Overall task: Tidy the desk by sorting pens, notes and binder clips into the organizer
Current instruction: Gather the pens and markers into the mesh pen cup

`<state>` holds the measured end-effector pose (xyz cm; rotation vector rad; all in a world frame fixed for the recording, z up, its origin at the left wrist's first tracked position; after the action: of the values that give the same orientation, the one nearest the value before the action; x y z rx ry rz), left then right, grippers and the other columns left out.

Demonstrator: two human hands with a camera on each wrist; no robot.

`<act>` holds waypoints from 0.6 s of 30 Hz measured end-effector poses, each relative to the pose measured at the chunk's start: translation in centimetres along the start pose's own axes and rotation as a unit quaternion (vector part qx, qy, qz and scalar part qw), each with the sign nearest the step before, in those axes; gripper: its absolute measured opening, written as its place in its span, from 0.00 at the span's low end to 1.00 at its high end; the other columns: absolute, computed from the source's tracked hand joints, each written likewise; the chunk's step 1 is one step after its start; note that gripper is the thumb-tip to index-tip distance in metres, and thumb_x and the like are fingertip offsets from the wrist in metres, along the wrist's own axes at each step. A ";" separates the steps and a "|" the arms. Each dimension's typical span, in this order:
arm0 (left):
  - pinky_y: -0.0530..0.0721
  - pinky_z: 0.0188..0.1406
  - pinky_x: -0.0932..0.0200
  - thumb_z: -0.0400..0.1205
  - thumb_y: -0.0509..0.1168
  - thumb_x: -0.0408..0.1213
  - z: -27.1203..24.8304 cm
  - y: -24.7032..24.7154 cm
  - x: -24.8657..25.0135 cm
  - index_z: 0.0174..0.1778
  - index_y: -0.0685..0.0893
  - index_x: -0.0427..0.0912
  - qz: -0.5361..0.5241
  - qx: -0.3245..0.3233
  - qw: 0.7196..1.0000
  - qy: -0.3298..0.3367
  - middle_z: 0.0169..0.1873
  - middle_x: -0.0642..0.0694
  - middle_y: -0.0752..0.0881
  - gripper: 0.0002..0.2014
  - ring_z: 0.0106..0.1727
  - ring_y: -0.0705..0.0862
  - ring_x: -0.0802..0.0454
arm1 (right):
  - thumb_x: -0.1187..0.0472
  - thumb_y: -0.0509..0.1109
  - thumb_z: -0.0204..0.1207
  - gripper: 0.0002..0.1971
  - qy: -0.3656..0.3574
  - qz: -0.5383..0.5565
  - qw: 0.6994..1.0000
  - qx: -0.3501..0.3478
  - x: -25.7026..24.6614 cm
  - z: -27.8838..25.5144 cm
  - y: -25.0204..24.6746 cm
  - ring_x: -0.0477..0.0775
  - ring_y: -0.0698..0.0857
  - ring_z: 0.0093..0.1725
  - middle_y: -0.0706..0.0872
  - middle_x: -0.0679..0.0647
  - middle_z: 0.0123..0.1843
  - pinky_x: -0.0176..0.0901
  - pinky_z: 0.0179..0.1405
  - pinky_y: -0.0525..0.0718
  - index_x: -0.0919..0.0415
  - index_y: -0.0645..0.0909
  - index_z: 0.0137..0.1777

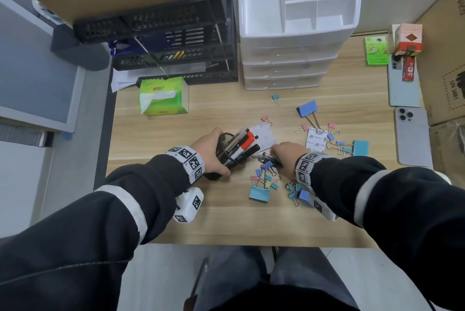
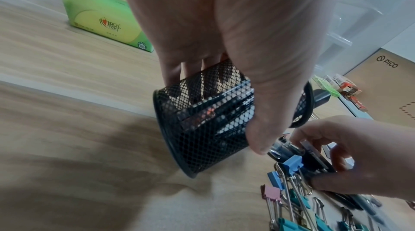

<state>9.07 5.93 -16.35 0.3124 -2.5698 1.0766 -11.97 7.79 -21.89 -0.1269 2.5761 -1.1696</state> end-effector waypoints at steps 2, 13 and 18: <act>0.86 0.55 0.50 0.57 0.87 0.47 0.0 0.1 0.2 0.70 0.67 0.46 0.001 -0.001 1.000 0.002 0.54 0.49 0.84 0.49 0.53 0.86 0.48 | 0.58 0.69 0.78 0.08 0.005 -0.009 1.000 -0.011 0.0 0.1 0.0 0.58 0.84 0.48 0.83 0.55 0.49 0.51 0.52 0.86 0.57 0.78 0.54; 0.87 0.55 0.50 0.57 0.87 0.48 0.0 0.1 0.4 0.71 0.66 0.46 0.000 0.000 1.000 0.000 0.54 0.50 0.84 0.50 0.52 0.86 0.50 | 0.60 0.69 0.72 0.01 0.049 -0.008 0.999 0.002 1.9 -1.1 -2.2 0.53 0.84 0.39 0.81 0.53 0.41 0.44 0.36 0.86 0.56 0.81 0.42; 0.87 0.59 0.47 0.56 0.87 0.49 0.1 -0.3 0.9 0.75 0.65 0.47 -0.011 0.001 1.000 -0.003 0.56 0.50 0.85 0.53 0.54 0.86 0.49 | 0.58 0.69 0.72 0.01 0.015 -0.015 1.000 -0.011 1.5 -1.6 -2.2 0.52 0.83 0.39 0.81 0.51 0.41 0.42 0.34 0.84 0.54 0.80 0.42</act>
<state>8.36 5.64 -15.88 0.3435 -2.5650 1.0720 -14.03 7.17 -19.61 -0.1549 2.6230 -1.1618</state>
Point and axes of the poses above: each hand's wrist, its own z-axis towards the middle knuckle, its own y-axis out of the palm, x = y × z, the point moved 7 cm from there along z, towards the middle knuckle
